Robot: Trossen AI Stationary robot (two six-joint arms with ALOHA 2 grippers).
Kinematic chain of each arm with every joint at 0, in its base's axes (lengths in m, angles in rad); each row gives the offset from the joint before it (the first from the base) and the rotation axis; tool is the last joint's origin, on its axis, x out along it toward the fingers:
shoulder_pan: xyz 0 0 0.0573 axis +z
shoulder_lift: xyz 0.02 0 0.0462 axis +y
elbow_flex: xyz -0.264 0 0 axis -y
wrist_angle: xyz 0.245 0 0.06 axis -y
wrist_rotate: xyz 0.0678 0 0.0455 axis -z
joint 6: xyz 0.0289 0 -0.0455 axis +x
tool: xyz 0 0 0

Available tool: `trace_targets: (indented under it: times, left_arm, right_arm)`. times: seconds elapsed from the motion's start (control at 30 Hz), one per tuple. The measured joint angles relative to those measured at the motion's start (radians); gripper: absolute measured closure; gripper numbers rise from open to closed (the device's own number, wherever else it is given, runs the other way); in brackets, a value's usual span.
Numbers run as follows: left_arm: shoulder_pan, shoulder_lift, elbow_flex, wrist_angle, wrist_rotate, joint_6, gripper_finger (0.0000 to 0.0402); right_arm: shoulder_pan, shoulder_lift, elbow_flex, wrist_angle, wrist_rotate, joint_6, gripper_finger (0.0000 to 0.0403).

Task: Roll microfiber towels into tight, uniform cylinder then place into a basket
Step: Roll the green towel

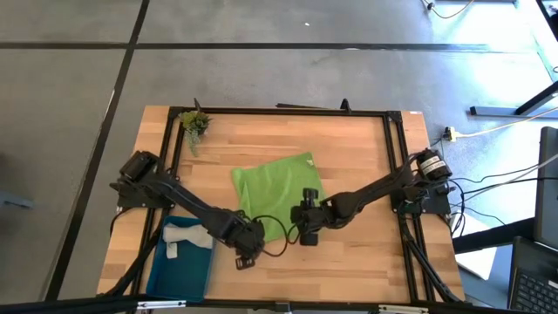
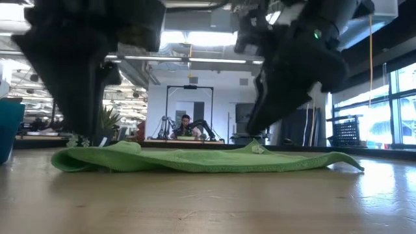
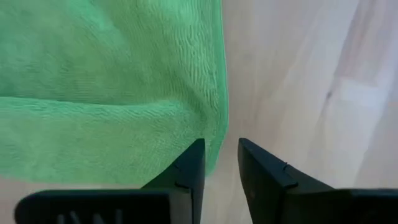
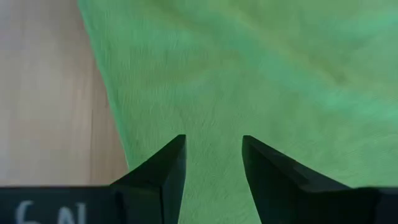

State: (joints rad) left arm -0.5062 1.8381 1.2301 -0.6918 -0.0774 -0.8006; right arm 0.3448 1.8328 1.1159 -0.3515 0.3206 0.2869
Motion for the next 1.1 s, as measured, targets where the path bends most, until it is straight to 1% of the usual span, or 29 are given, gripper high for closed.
trace_targets:
  times: [0.1, 0.17, 0.3, 0.37, 0.47, 0.57, 0.67, 0.8, 0.97, 1.1]
  left_arm:
    - [0.004, -0.047, 0.000, -0.017, -0.014, 0.003, 0.0319]
    - [0.003, -0.087, 0.000, -0.043, -0.041, 0.021, 0.0318]
    - [0.004, -0.129, 0.001, -0.122, -0.176, 0.020, 0.0317]
    - [0.008, -0.133, 0.001, -0.154, -0.216, 0.017, 0.0319]
    - [0.014, -0.132, 0.001, -0.192, -0.224, 0.008, 0.0320]
    - [0.025, -0.128, 0.001, -0.200, -0.224, -0.009, 0.0318]
    - [0.034, -0.128, 0.000, -0.200, -0.228, -0.009, 0.0318]
    - [0.050, -0.128, 0.000, -0.213, -0.240, -0.009, 0.0321]
    - [0.072, -0.128, 0.000, -0.219, -0.292, -0.028, 0.0319]
    - [0.103, -0.128, 0.000, -0.219, -0.358, -0.077, 0.0322]
  right_arm:
    - [-0.009, 0.000, -0.047, 0.043, -0.038, -0.001, 0.0244]
    - [-0.016, 0.000, -0.069, 0.044, -0.058, 0.006, 0.0244]
    - [-0.027, 0.000, -0.110, 0.036, -0.061, 0.025, 0.0244]
    - [-0.036, 0.000, -0.133, 0.038, -0.060, 0.027, 0.0244]
    - [-0.050, -0.005, -0.155, 0.026, -0.060, 0.054, 0.0244]
    - [-0.059, -0.007, -0.165, -0.030, -0.050, 0.065, 0.0244]
    - [-0.061, -0.008, -0.160, -0.117, -0.027, 0.077, 0.0244]
    - [-0.061, -0.021, -0.159, -0.254, 0.058, 0.117, 0.0244]
    - [-0.062, -0.045, -0.168, -0.429, 0.165, 0.256, 0.0244]
    - [-0.062, -0.050, -0.167, -0.487, 0.228, 0.315, 0.0244]
